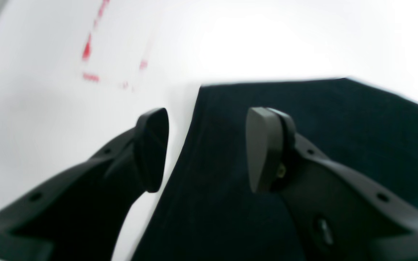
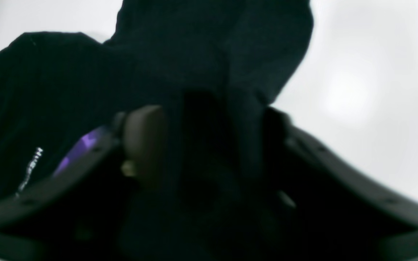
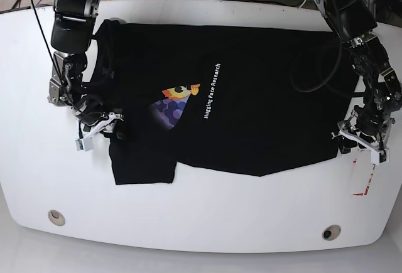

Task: Layout the t-shirt on the table in an organized manner, then fold the t-shirt properly
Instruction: 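Move both grippers along the shirt sides and grasp the hem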

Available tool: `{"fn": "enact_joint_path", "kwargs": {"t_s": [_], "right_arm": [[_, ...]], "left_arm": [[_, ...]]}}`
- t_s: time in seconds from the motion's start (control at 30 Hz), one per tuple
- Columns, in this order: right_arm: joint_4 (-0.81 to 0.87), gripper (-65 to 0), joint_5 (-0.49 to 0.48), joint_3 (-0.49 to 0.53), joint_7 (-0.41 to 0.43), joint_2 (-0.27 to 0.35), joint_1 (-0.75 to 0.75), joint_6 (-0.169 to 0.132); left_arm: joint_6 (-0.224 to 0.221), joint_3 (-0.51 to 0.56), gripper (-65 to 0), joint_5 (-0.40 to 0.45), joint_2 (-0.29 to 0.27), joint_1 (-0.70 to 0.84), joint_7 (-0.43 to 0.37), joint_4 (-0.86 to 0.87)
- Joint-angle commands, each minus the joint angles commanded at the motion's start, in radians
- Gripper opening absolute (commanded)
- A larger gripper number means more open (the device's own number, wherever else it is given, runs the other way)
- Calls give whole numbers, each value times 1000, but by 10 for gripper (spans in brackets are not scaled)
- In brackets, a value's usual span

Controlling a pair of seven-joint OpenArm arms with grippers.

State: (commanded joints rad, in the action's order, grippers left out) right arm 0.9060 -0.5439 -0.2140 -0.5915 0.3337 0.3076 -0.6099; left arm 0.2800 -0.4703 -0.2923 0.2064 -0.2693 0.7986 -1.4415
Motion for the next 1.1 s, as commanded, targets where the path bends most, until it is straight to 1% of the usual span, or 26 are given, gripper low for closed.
{"fn": "enact_joint_path", "kwargs": {"t_s": [0.03, 0.07, 0.13, 0.33, 0.4, 0.43, 0.57, 0.63, 0.7, 0.83, 1.0, 1.1], "right_arm": [[0, -530, 0, 0, 0, 0, 0, 0], [0, -579, 0, 0, 0, 2, 0, 0], [0, -623, 0, 0, 0, 2, -2, 0], [0, -623, 0, 0, 0, 3, -2, 0], [0, -623, 0, 0, 0, 2, -2, 0], [0, -623, 0, 0, 0, 2, -2, 0], [0, -623, 0, 0, 0, 2, -2, -2], [0, -623, 0, 0, 0, 2, -2, -2], [0, -623, 0, 0, 0, 2, -2, -2], [0, -623, 0, 0, 0, 2, -2, -2], [0, -623, 0, 0, 0, 2, -2, -2], [0, -623, 0, 0, 0, 2, -2, -2]], "left_arm": [[0, 0, -326, 0, 0, -6, -11, 23], [0, 0, -326, 5, 2, -17, -28, 60], [0, 0, -326, 28, 3, -44, -55, 110], [-2, -3, -325, 149, -5, -140, -157, 273], [-6, -5, -325, 170, -6, -167, -180, 325], [-14, -5, -325, 175, -6, -176, -187, 345], [-72, -5, -324, 170, -2, -219, -229, 468], [-84, -5, -324, 170, 0, -233, -258, 523], [-81, -5, -324, 170, 0, -252, -285, 582], [-80, -3, -324, 170, 0, -285, -296, 671], [-80, -3, -324, 169, -9, -295, -293, 694], [-80, -2, -324, 163, -35, -295, -292, 694]]}}
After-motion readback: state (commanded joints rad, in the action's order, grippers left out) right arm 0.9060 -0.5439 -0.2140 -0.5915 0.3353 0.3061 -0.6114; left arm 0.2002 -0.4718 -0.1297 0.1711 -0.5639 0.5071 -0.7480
